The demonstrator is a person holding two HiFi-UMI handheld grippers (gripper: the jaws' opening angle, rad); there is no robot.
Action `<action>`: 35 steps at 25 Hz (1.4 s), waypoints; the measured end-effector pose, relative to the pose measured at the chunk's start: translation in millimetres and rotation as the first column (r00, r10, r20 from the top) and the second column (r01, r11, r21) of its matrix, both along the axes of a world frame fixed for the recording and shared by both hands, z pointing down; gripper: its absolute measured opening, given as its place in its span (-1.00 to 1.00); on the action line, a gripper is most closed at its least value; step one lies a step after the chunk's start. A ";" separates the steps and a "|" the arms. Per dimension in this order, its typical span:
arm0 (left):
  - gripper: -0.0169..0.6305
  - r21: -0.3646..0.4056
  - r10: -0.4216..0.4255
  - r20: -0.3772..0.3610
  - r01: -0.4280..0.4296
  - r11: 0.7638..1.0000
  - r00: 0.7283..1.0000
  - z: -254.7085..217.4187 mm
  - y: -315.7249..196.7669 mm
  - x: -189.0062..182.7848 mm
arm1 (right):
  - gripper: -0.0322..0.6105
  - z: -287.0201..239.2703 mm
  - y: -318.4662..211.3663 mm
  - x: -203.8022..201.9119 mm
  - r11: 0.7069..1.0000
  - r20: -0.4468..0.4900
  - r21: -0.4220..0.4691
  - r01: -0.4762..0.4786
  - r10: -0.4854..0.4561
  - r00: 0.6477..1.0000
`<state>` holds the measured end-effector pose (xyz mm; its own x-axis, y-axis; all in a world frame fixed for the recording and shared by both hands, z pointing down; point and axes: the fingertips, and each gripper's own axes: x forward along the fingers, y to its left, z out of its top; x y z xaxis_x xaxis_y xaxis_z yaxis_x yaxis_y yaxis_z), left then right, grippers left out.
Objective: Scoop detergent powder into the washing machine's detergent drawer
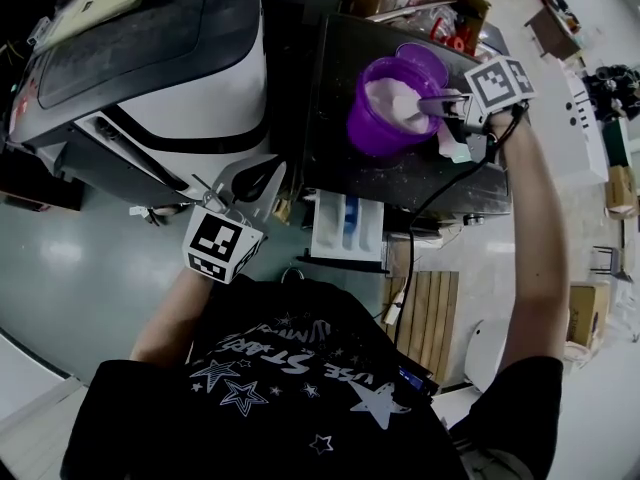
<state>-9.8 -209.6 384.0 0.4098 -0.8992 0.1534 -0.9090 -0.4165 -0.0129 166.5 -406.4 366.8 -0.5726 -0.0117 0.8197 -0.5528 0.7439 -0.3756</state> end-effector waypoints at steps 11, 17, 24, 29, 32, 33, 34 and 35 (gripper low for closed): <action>-0.92 -0.017 0.067 0.006 -0.067 0.998 0.998 0.4 16.6 -18.1 | -0.79 -22.3 13.9 -3.0 0.988 0.222 -0.025 -0.152 0.153 0.963; -0.92 -0.030 0.146 0.008 -0.146 0.989 0.989 -0.1 25.9 -25.9 | -0.79 -48.9 49.4 -20.6 0.981 0.408 -0.074 -0.182 0.196 0.892; -0.92 -0.036 0.241 0.011 -0.240 0.970 0.971 2.5 42.1 -25.3 | -0.79 -63.6 89.1 -22.8 0.956 0.511 -0.096 -0.276 0.286 0.811; -0.92 -0.052 0.297 0.013 -0.296 0.954 0.955 7.8 59.3 -21.7 | -0.79 -55.2 122.9 -20.5 0.941 0.573 -0.112 -0.319 0.323 0.753; -0.92 -0.068 0.317 0.010 -0.316 0.946 0.948 12.9 67.2 -21.2 | -0.79 -41.6 144.7 -23.9 0.933 0.579 -0.145 -0.329 0.350 0.737; -0.92 -0.072 0.322 0.010 -0.321 0.944 0.947 14.5 69.1 -21.0 | -0.79 -35.8 151.1 -24.9 0.929 0.578 -0.160 -0.333 0.362 0.731; -0.92 -0.075 0.326 0.011 -0.325 0.943 0.945 16.0 70.9 -20.7 | -0.79 -29.6 157.1 -25.5 0.923 0.577 -0.176 -0.341 0.377 0.724; -0.92 -0.075 0.331 0.013 -0.329 0.941 0.944 17.3 72.6 -20.1 | -0.79 -23.0 162.7 -25.8 0.918 0.575 -0.190 -0.348 0.391 0.719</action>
